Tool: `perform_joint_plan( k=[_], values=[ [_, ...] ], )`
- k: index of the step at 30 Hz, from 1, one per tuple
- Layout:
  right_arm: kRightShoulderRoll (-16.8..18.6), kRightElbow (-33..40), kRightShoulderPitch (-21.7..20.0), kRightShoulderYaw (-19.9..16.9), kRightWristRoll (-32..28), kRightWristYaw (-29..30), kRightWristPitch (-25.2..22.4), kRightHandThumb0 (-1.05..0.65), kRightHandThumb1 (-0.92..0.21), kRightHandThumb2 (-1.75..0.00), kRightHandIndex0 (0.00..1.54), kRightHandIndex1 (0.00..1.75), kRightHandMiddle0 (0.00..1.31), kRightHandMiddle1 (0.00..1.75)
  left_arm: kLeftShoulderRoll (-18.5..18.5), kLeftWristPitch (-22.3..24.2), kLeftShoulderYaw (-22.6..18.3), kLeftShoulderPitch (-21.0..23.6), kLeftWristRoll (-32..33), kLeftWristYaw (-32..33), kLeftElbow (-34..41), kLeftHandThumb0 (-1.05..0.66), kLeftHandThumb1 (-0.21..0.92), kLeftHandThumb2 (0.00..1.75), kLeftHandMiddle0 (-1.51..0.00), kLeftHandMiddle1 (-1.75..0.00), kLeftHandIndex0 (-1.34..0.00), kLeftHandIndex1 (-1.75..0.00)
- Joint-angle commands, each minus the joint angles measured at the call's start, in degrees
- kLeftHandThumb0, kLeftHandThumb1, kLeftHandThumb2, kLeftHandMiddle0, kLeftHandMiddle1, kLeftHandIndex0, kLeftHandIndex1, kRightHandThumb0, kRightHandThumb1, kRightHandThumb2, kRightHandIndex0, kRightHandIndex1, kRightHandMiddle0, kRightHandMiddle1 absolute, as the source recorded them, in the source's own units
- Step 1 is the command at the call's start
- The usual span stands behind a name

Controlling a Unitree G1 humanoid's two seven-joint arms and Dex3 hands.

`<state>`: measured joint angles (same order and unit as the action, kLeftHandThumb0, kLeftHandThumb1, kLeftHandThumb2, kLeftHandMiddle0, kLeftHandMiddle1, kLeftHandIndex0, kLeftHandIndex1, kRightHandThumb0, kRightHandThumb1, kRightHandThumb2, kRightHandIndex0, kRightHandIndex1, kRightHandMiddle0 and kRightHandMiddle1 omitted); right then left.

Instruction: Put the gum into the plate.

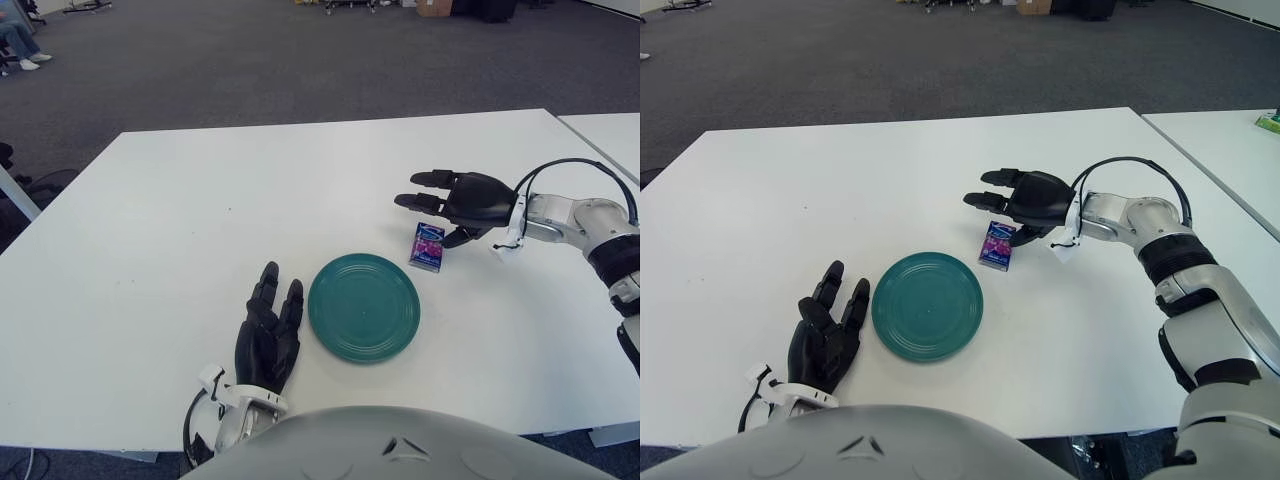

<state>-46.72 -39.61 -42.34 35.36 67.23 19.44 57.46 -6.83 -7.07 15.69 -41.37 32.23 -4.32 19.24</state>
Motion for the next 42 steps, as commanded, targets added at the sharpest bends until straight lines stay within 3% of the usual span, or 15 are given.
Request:
perform_joint_plan(
  k=[1,14,28,42],
  values=[
    [-0.68,-1.67,-3.44,1.78,1.57,1.78,2.64,-0.80,-0.92,-0.45,0.11,0.00,0.00,0.05,-2.84,0.05,2.46,-1.73,0.09,0.62,1.07,-0.99,0.92,0.88,-0.05,-0.01,0.00,-0.17],
    [-1.70,-2.98,-7.89,6.17,5.41,5.02,8.71,-0.79,-0.92,-0.36,0.02,0.00,0.01,0.04,-2.01,0.32,3.05,-3.71,0.02,1.12,3.55,-1.00,0.92,0.89,-0.06,-0.01,0.00,-0.16],
    [-1.66,-2.54,-8.90,10.07,10.03,13.55,9.07,-0.87,-0.92,-0.29,0.03,0.01,0.02,0.09,-1.01,0.86,3.28,-4.77,-1.35,2.19,4.90,-1.01,0.92,0.92,-0.04,0.00,0.00,-0.12],
    [-0.07,-4.60,-11.18,13.72,11.95,17.78,9.47,-0.88,-0.92,-0.25,0.09,0.02,0.00,0.15,-0.69,1.10,3.97,-5.56,-1.07,2.37,6.51,-1.01,0.92,0.94,-0.03,0.00,0.00,-0.06]
  ],
)
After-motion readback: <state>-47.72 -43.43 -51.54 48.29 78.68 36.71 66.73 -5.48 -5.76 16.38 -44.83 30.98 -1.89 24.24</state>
